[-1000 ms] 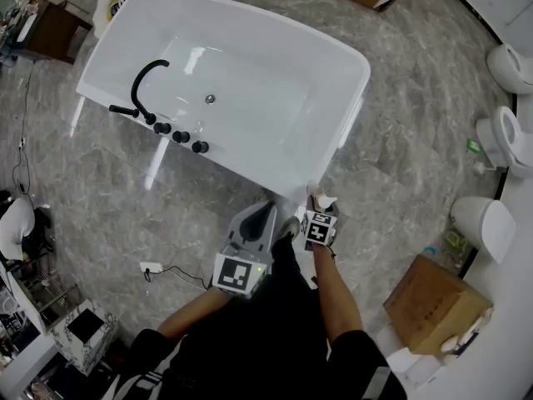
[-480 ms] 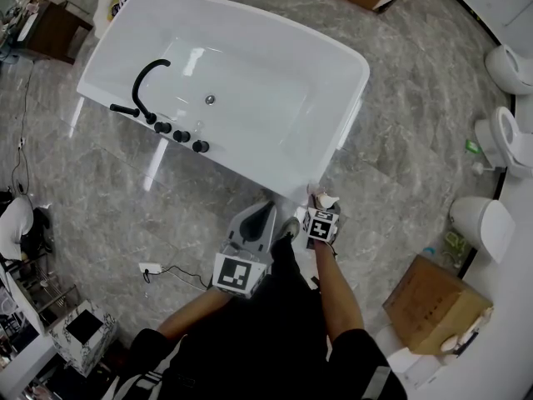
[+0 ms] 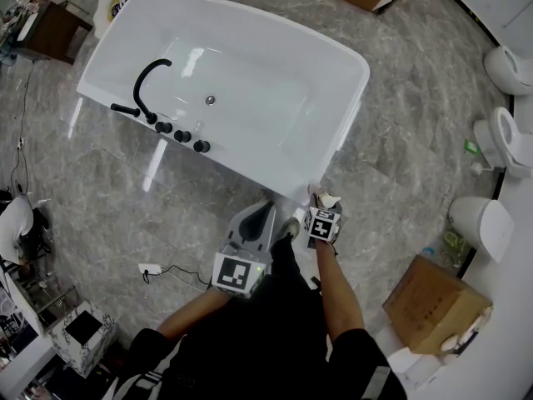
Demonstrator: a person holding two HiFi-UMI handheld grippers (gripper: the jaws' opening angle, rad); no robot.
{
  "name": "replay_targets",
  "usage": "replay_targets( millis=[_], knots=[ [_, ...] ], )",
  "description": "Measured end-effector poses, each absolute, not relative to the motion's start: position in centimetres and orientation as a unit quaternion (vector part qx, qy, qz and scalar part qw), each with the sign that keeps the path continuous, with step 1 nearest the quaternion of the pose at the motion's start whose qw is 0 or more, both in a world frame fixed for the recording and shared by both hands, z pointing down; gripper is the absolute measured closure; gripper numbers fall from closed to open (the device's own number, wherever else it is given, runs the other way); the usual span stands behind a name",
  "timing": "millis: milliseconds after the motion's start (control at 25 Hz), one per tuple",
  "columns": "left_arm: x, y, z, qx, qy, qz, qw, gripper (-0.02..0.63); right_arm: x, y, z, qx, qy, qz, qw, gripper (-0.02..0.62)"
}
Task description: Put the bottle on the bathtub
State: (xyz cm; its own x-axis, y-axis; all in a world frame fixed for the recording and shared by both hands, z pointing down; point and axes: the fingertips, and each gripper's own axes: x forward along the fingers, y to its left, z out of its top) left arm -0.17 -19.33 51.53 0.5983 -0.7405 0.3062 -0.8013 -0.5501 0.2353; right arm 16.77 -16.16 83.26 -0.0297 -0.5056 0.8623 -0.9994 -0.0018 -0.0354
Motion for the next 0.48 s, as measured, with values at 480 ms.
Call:
replay_targets(
  millis=[480],
  knots=[
    [-0.76,-18.87,51.47,0.880,-0.433,0.084,0.177,0.591,17.01,-15.46,83.17,0.619,-0.609,0.359,0.342,0.379]
  ],
)
